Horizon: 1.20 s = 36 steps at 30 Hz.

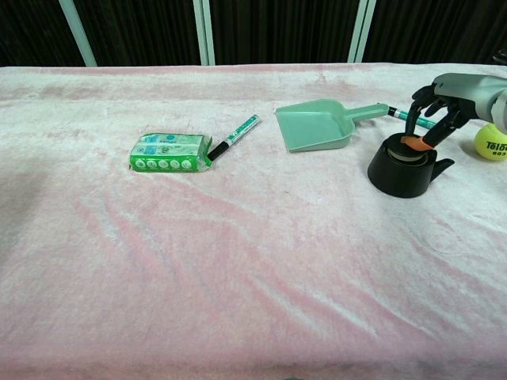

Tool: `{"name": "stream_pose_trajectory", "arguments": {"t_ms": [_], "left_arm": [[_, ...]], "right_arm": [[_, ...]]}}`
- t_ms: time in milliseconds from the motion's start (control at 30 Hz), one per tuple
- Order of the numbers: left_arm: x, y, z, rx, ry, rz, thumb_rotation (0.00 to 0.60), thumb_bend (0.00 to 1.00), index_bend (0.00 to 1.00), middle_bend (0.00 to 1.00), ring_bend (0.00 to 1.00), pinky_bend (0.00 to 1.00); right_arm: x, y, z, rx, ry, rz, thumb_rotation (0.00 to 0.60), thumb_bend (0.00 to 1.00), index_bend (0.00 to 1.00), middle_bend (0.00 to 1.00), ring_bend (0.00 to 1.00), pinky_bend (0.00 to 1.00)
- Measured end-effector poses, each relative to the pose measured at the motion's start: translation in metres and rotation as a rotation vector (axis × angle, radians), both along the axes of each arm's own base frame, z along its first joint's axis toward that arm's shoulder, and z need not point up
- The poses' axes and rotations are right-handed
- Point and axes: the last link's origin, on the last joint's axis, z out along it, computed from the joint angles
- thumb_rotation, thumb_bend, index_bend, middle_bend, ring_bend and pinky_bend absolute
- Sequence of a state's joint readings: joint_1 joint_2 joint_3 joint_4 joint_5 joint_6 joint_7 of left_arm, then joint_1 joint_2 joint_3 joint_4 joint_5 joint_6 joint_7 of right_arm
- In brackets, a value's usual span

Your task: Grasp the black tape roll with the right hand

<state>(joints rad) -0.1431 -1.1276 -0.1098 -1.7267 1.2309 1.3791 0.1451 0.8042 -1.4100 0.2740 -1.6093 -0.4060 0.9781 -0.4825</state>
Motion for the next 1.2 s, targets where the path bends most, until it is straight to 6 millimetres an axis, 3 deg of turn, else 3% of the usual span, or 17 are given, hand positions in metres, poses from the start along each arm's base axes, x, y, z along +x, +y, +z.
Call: {"name": "stream_pose_trajectory", "arguments": {"t_ms": [1067, 1200], "left_arm": [[0.0, 0.0, 0.0, -0.001, 0.003, 0.003, 0.6, 0.44, 0.17, 0.0, 0.0, 0.0], [0.0, 0.0, 0.0, -0.001, 0.004, 0.004, 0.6, 0.44, 0.17, 0.0, 0.0, 0.0]], "right_arm": [[-0.012, 0.002, -0.006, -0.001, -0.011, -0.017, 0.6, 0.4, 0.77, 0.0, 0.13, 0.21], [-0.013, 0.003, -0.006, 0.003, -0.011, -0.017, 0.6, 0.35, 0.67, 0.0, 0.13, 0.21]]}}
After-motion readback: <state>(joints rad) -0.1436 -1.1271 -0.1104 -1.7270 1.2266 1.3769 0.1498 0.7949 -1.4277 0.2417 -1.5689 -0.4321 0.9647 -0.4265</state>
